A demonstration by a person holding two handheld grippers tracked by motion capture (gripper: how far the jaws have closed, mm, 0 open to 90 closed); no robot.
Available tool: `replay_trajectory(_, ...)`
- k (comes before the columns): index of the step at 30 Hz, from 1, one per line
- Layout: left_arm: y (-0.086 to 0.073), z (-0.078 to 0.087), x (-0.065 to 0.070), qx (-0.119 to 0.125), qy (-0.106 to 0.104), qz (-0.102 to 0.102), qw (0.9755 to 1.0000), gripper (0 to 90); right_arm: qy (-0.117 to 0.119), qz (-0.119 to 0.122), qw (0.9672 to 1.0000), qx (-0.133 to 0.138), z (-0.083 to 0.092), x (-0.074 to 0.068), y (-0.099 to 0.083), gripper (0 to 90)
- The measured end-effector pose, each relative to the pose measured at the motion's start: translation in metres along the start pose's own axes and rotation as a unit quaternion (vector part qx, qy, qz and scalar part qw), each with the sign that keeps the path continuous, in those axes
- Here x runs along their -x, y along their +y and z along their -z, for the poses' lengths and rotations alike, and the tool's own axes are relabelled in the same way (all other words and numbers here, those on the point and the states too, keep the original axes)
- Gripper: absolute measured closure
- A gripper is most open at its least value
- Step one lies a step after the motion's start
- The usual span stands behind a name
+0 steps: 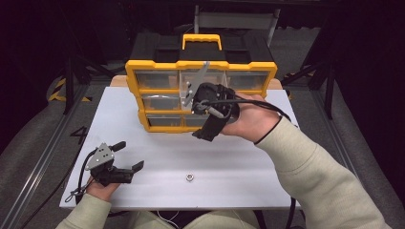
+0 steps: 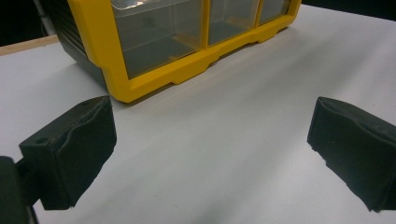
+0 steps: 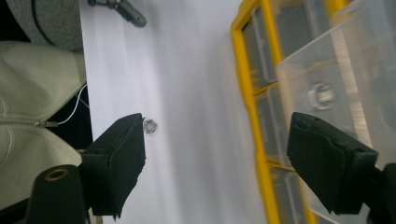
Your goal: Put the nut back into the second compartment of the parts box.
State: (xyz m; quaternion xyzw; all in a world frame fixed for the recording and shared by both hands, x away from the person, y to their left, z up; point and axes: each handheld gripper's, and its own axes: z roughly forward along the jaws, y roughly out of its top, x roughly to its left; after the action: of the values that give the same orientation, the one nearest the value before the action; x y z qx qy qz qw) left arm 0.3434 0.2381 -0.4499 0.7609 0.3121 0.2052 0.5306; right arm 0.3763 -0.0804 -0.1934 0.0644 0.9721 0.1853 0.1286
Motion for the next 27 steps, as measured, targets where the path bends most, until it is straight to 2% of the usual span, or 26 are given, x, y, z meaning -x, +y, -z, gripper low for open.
replay_trajectory(9,0.000,0.000,0.000,0.000,0.000,0.000,1.0000,2.0,0.022,0.003,0.9993,-0.030,-0.046,-0.010,-0.010,19.2)
replay_trajectory(12,0.000,0.000,0.000,0.000,0.000,0.000,1.0000,2.0,0.025,0.003,0.9991,-0.034,-0.054,-0.011,-0.011,19.1)
replay_trajectory(13,0.000,0.000,0.000,0.001,0.000,0.000,1.0000,2.0,0.029,0.001,0.9988,-0.038,-0.065,-0.013,-0.013,19.1)
replay_trajectory(16,0.000,0.000,0.000,0.001,0.000,0.000,1.0000,2.0,0.034,0.004,0.9984,-0.045,-0.078,-0.016,-0.016,19.0)
replay_trajectory(19,0.000,0.000,0.000,0.000,0.000,0.000,1.0000,2.0,0.038,0.002,0.9981,-0.048,-0.085,-0.018,-0.018,18.9)
replay_trajectory(27,0.000,0.000,0.000,0.000,0.001,0.000,1.0000,2.0,0.053,-0.007,0.9972,-0.053,-0.117,-0.026,-0.030,18.7)
